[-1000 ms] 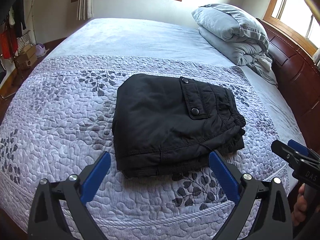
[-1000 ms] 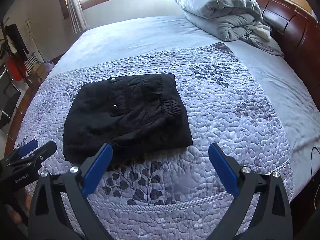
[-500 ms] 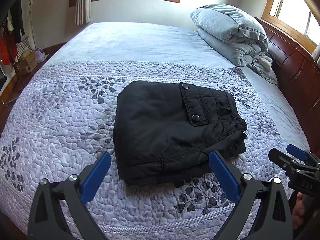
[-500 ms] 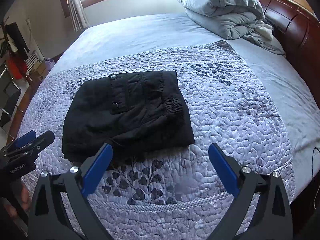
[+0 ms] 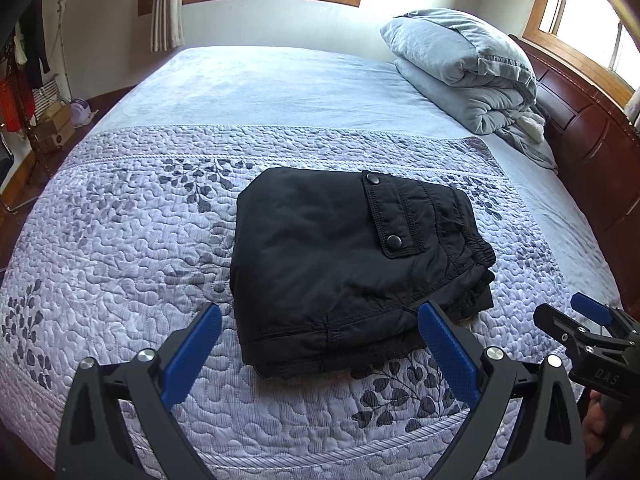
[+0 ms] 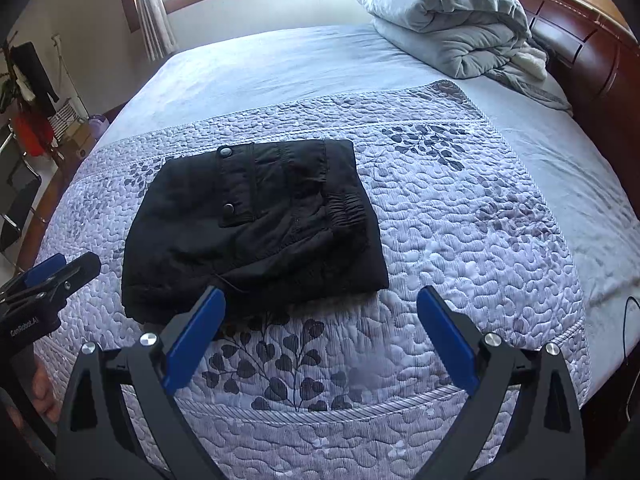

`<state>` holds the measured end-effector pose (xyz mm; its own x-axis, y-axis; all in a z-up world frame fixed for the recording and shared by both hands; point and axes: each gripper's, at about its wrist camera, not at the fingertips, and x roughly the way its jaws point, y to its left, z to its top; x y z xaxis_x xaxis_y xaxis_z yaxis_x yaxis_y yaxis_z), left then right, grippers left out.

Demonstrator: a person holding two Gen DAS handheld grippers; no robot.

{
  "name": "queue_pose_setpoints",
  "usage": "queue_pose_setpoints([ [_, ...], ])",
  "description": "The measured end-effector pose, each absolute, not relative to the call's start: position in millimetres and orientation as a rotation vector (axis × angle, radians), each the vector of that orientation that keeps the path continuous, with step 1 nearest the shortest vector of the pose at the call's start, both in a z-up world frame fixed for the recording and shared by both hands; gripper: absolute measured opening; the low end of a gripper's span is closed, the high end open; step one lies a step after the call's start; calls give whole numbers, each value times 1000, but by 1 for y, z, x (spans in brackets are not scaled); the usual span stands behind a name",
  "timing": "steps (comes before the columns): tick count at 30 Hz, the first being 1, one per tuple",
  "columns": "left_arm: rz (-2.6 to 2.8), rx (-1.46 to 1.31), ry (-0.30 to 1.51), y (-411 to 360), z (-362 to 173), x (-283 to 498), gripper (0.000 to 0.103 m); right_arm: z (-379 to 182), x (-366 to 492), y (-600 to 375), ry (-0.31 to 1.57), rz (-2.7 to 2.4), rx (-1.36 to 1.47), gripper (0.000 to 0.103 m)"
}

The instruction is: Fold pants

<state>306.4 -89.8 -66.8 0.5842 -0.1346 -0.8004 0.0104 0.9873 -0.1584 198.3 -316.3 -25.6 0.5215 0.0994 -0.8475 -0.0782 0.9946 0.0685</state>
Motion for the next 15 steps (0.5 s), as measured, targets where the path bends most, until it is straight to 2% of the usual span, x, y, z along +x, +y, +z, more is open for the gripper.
queue_pose_setpoints([
  [15, -78, -142, 959, -86, -72, 310, 99, -32, 201, -316, 1032, 108, 18, 97],
])
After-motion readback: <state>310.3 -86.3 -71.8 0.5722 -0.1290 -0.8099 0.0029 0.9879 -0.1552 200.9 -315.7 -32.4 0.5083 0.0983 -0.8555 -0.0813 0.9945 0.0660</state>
